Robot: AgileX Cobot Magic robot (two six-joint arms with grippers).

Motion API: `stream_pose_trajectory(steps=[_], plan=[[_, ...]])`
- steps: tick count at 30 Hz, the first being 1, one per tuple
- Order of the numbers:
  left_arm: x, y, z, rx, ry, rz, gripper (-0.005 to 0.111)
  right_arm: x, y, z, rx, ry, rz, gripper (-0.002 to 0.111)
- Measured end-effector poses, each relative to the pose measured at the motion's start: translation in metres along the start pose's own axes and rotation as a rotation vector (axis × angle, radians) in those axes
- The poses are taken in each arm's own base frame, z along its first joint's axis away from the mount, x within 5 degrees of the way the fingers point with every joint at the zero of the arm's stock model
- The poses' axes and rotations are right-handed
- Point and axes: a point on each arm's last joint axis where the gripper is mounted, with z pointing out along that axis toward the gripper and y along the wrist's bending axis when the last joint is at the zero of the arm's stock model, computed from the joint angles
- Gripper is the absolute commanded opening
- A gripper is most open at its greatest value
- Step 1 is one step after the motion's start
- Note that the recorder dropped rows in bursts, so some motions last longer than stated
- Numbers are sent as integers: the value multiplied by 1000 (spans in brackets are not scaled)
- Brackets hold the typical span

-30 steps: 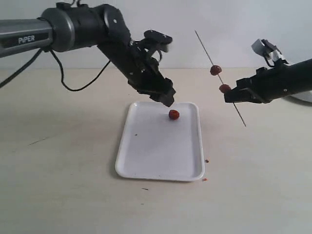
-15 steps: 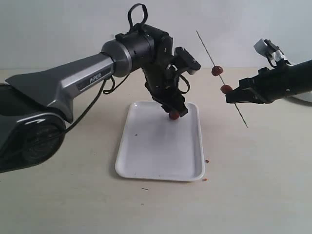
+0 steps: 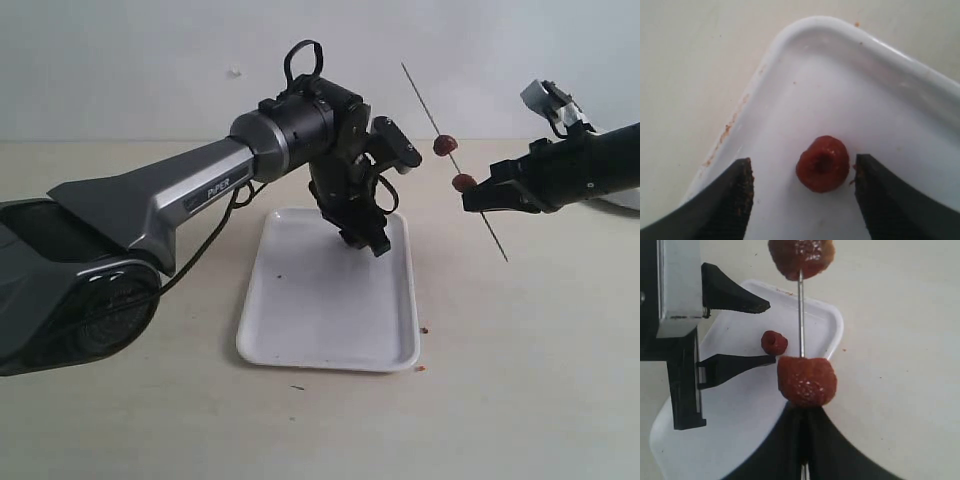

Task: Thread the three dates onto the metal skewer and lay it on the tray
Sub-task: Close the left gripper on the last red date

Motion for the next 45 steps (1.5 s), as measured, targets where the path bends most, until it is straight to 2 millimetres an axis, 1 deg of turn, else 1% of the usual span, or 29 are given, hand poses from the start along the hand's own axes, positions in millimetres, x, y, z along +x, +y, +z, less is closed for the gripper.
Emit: stream_pose_trajectory(steps=[14,21,26,34,37,45], plan=[[0,-1,4,-2,-5,2,59,0,0,0,0,0,0,0],[2,-3,13,2,-7,1,59,0,0,0,0,0,0,0],[1,-3,13,4,-11,-1,45,0,0,0,0,0,-2,0],[3,-4,13,18,5,-3,42,0,0,0,0,0,-3,0],[3,-5,13,21,9,-4,32,0,0,0,0,0,-7,0],[4,-6,13,26,23,-6,32,0,0,0,0,0,-16,0]])
